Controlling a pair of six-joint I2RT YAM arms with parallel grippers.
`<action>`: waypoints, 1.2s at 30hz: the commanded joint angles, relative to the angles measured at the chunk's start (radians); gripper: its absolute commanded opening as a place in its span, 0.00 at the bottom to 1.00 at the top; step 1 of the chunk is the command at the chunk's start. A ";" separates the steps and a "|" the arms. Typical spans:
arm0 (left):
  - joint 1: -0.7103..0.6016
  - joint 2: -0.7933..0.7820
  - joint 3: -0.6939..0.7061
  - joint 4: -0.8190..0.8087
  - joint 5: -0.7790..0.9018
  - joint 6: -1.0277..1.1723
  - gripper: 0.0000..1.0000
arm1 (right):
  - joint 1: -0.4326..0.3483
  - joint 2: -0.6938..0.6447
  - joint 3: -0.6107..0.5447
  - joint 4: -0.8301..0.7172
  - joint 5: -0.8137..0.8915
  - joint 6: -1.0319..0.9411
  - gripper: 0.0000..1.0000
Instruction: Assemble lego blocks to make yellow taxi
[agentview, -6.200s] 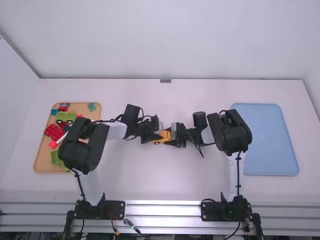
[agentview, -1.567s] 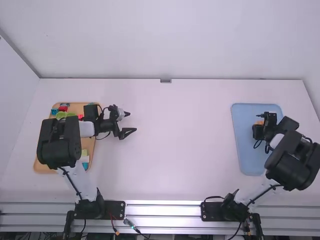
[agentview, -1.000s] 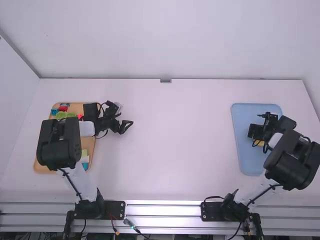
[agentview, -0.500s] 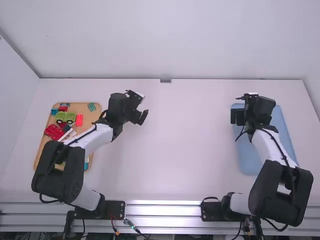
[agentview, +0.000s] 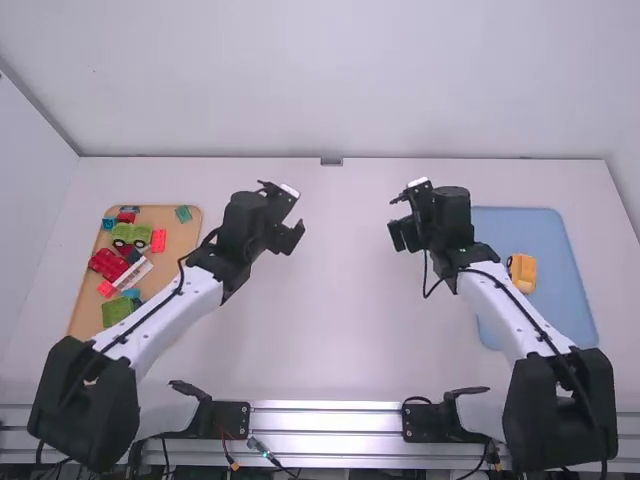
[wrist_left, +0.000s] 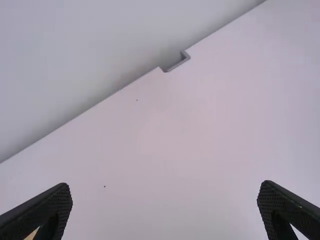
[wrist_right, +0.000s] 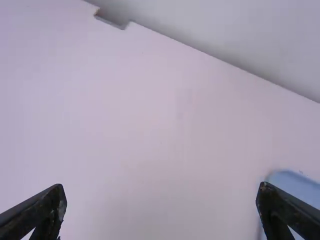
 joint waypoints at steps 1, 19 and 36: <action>0.018 -0.053 -0.029 -0.019 0.070 -0.024 0.97 | -0.010 -0.042 -0.015 0.019 0.033 0.021 0.97; 0.281 -0.316 -0.292 -0.089 0.080 -0.280 0.70 | -0.188 -0.298 -0.271 0.036 0.033 0.277 0.71; 0.357 -0.706 -0.682 -0.089 0.080 -0.280 0.31 | -0.188 -0.683 -0.657 0.036 0.033 0.295 0.33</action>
